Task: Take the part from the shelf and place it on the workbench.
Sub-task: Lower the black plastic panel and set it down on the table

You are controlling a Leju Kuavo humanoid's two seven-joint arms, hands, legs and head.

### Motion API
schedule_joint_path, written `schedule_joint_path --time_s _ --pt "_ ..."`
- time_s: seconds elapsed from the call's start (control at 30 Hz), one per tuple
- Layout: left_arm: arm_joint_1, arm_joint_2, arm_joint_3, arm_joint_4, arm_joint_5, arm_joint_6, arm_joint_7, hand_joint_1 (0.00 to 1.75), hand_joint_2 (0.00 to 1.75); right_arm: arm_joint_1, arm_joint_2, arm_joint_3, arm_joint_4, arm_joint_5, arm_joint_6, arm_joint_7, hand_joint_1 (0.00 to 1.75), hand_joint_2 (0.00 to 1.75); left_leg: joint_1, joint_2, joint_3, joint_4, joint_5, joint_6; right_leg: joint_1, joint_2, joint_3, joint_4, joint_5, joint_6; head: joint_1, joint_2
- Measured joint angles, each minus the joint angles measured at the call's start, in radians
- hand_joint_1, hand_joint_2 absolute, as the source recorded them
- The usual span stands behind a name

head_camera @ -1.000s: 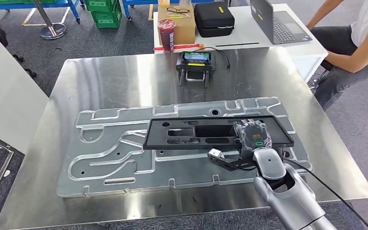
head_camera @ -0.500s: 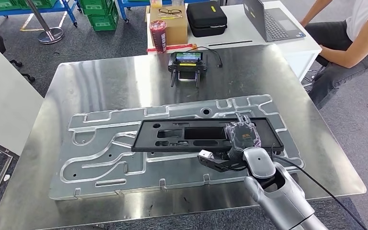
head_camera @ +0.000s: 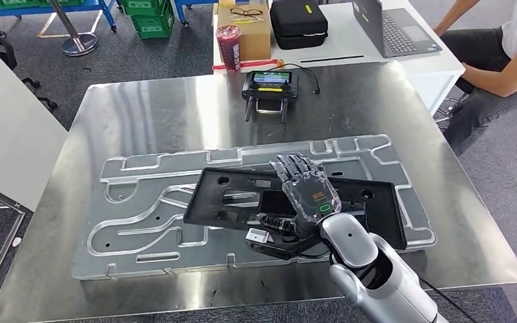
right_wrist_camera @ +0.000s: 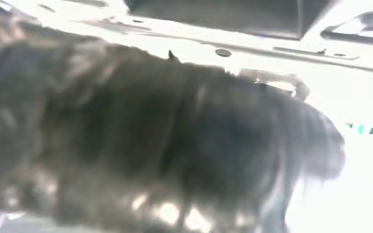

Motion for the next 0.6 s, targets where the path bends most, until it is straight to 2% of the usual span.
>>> schedule_joint_path --time_s 0.13,0.23,0.3,0.37,0.43,0.47,0.5,0.53,0.6 --pt "0.006 0.0 0.01 0.0 -0.01 0.0 0.001 0.0 0.0 0.0 0.0 0.016 -0.027 -0.011 -0.01 -0.001 0.0 0.0 -0.001 -0.01 -0.007 0.007 -0.003 0.003 -0.003 -0.01 0.0 -0.002 -0.002 0.004 0.0 0.0" --pt "0.009 0.0 0.025 0.0 -0.025 0.0 0.004 0.0 0.0 0.0 0.001 0.044 -0.07 -0.024 -0.017 -0.001 0.0 0.0 -0.004 -0.012 -0.009 0.012 -0.003 0.012 -0.006 -0.012 0.004 -0.005 0.001 0.015 0.0 0.0" --pt "0.009 -0.001 0.034 0.0 -0.032 0.0 0.005 0.0 0.0 -0.001 0.001 0.059 -0.106 -0.026 -0.017 0.001 0.0 0.0 0.002 -0.01 0.002 -0.01 0.01 0.016 -0.003 -0.015 0.007 -0.003 -0.007 0.024 0.001 0.0" --pt "0.009 -0.002 0.044 0.0 -0.038 0.0 0.005 0.0 0.0 -0.004 0.001 0.073 -0.137 -0.026 -0.017 0.005 0.0 0.0 0.009 -0.005 0.012 -0.033 0.023 0.019 -0.003 -0.023 -0.01 0.052 -0.056 0.035 0.002 0.0" --pt "0.009 -0.002 0.052 0.0 -0.044 0.0 0.005 0.0 0.0 -0.006 -0.001 0.087 -0.155 -0.023 -0.016 0.008 0.0 0.0 0.008 -0.002 0.009 -0.032 0.027 0.02 -0.012 -0.031 -0.054 0.171 -0.125 0.047 0.002 0.0" --pt "0.009 -0.003 0.056 0.0 -0.047 0.0 0.005 0.0 0.0 -0.005 -0.002 0.092 -0.16 -0.023 -0.014 0.011 0.0 0.0 0.008 -0.002 0.005 -0.028 0.026 0.02 -0.017 -0.033 -0.073 0.222 -0.144 0.052 0.002 0.0" --pt "0.01 -0.003 0.061 0.0 -0.05 -0.001 0.005 0.0 0.0 -0.005 -0.004 0.096 -0.162 -0.023 -0.013 0.013 0.0 0.0 0.009 -0.002 0.0 -0.023 0.025 0.019 -0.021 -0.034 -0.077 0.244 -0.143 0.057 0.002 0.0" --pt "0.01 -0.004 0.065 0.0 -0.054 -0.002 0.004 0.0 0.0 -0.005 -0.007 0.098 -0.163 -0.023 -0.011 0.017 0.0 0.0 0.01 -0.002 -0.004 -0.017 0.024 0.017 -0.025 -0.035 -0.064 0.227 -0.123 0.061 0.003 0.0" --pt "0.012 -0.005 0.073 0.0 -0.061 -0.003 0.002 0.0 0.0 -0.007 -0.01 0.1 -0.163 -0.026 -0.01 0.022 0.0 0.0 0.012 -0.003 -0.012 -0.005 0.02 0.011 -0.031 -0.04 0.007 0.103 -0.069 0.065 0.003 0.0"
